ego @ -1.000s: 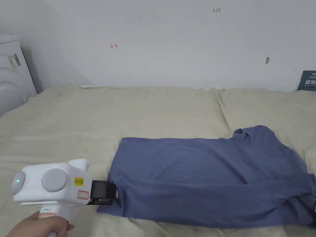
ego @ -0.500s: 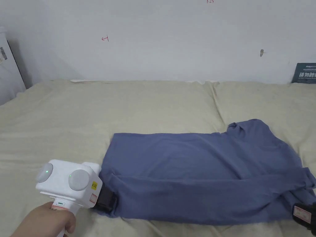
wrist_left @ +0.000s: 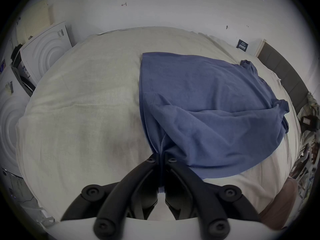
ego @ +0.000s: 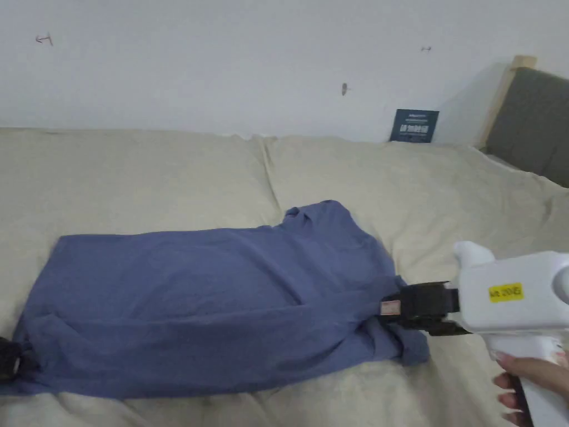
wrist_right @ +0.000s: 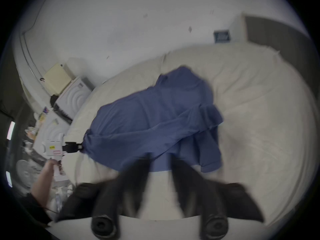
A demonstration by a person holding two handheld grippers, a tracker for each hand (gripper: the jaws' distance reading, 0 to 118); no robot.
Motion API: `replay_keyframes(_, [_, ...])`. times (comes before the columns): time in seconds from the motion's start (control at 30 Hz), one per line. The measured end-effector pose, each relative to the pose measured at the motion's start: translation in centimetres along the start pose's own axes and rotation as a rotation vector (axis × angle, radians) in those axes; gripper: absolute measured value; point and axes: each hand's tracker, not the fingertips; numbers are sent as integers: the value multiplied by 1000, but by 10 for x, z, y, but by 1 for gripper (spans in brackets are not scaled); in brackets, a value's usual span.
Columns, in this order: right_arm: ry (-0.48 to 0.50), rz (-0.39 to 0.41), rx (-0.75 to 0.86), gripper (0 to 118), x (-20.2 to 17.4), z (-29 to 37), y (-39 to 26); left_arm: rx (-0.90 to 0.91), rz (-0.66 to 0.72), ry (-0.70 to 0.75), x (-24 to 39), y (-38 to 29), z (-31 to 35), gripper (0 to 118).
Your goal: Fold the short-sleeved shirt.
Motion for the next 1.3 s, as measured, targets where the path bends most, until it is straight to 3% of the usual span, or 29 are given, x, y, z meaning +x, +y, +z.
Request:
replay_keyframes(0.03, [-20,-27,-62,93,8,-10,10,1,-10,2,2,0,2,4])
replay_keyframes(0.07, [-76,-54,-83,107,12,-18,14,2,-19,7,2,2,3,4])
replay_keyframes(0.23, [-118,-200,-152,107,46,-45,34,1,-29,35,0,4,3,4])
replay_keyframes(0.37, [-238,-190,-234,106,59,-72,32,-24,-24,37,-2,3,-4,4])
replay_keyframes(0.4, [-266,-176,-247,98,62,-79,30,-29,-27,39,-1,2,-5,4])
replay_keyframes(0.47, [-300,-163,-239,17,61,-86,24,-35,-38,46,-1,2,-9,4])
replay_keyframes(0.5, [-384,-116,-253,11,61,-89,23,-39,-41,47,-1,1,-10,4])
replay_keyframes(0.53, [-440,-77,-230,11,61,-90,21,-43,-40,40,-2,1,-11,4])
replay_keyframes(0.57, [-326,-118,-225,10,62,-90,22,-46,-33,38,-2,1,-11,4])
replay_keyframes(0.67, [-330,-109,-213,9,54,-84,23,-45,-22,37,-5,2,-12,4])
replay_keyframes(0.77, [-320,-49,-198,8,49,-60,27,-40,-21,38,-4,2,-6,4])
replay_keyframes(0.93, [-249,-65,-187,7,41,-20,29,-24,-13,22,-6,2,18,4])
replay_keyframes(1.3, [-225,-4,-223,7,15,56,-39,-15,-29,-33,-12,-48,92,4])
